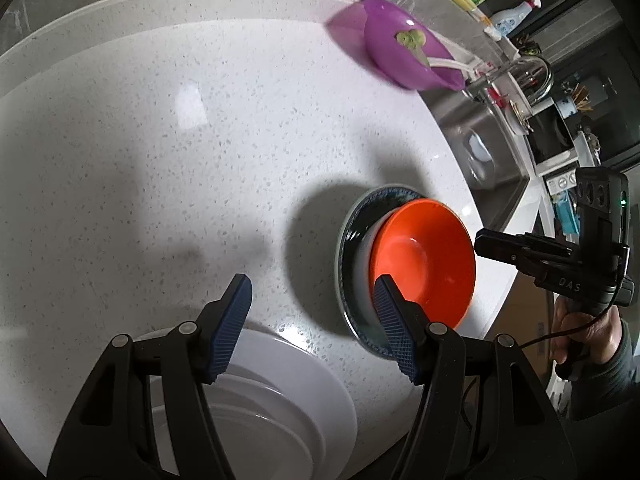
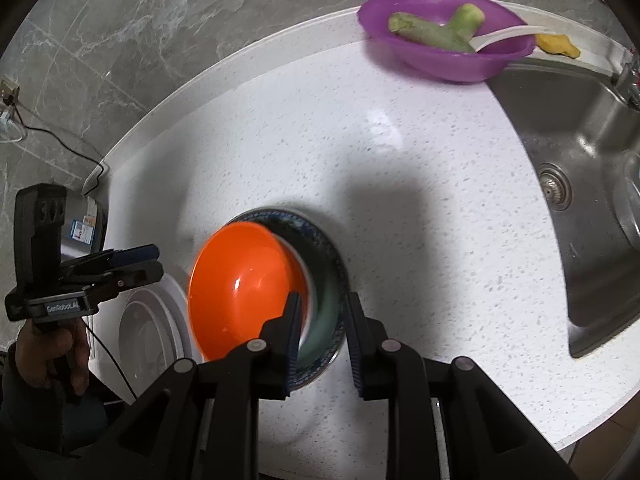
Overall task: Organize plates and bowls
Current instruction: 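Lower the orange bowl into the small white bowl with both grippers, then grip the stacked bowls' rims with both grippers and lift the stack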
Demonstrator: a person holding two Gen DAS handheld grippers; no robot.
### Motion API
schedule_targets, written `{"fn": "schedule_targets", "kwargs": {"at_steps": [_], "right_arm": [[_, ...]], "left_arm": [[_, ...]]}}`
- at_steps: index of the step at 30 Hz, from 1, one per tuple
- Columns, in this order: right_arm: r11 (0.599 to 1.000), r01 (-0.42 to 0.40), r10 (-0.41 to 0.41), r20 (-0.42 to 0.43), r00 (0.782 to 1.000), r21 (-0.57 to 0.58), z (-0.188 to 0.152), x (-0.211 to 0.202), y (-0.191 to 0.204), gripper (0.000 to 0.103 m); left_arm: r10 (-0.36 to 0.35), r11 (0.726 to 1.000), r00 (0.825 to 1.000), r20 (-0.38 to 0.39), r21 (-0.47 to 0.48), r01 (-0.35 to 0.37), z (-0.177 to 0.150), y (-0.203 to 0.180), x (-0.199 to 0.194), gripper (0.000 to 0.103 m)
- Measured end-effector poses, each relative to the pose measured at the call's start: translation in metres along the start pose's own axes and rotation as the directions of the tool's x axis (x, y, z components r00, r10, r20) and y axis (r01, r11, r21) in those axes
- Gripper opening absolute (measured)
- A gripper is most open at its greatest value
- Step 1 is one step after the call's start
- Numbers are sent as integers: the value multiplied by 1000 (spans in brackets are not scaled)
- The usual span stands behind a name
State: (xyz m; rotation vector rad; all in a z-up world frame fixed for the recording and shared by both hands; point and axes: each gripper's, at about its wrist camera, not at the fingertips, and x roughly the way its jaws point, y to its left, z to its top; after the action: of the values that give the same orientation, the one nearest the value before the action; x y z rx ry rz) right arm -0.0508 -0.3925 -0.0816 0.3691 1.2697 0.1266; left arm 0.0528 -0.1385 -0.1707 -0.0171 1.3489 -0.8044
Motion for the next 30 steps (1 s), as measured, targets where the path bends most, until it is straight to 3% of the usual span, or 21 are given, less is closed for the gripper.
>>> {"fn": "schedule_targets", "kwargs": {"at_steps": [12,16,18,24,30], "right_arm": [[999,-24,24,-14,1000,24,-4,11,-3,24],[992,-107,103,64,993,68,-4,-6,-13,24],[990,-109,101,92,991,84,-3,-14,-22,24],[987,-80,71,74,995,139,-9,-16,-50,27],[980,-114,111,29,993,162,-17,0,-56,27]], "left_arm": [[-31,1000,999,-44,-4,31,-7,-8,21,62],[-43,999,998,-47,-16,42,-8,-3,21,62],[-51,999,998,-49,-12,50,-8,-1,21,62],[-47,999,996,-74,17,49,-9,-2,29,62],[-56,998,993,-101,29,59,-10,-6,41,60]]}}
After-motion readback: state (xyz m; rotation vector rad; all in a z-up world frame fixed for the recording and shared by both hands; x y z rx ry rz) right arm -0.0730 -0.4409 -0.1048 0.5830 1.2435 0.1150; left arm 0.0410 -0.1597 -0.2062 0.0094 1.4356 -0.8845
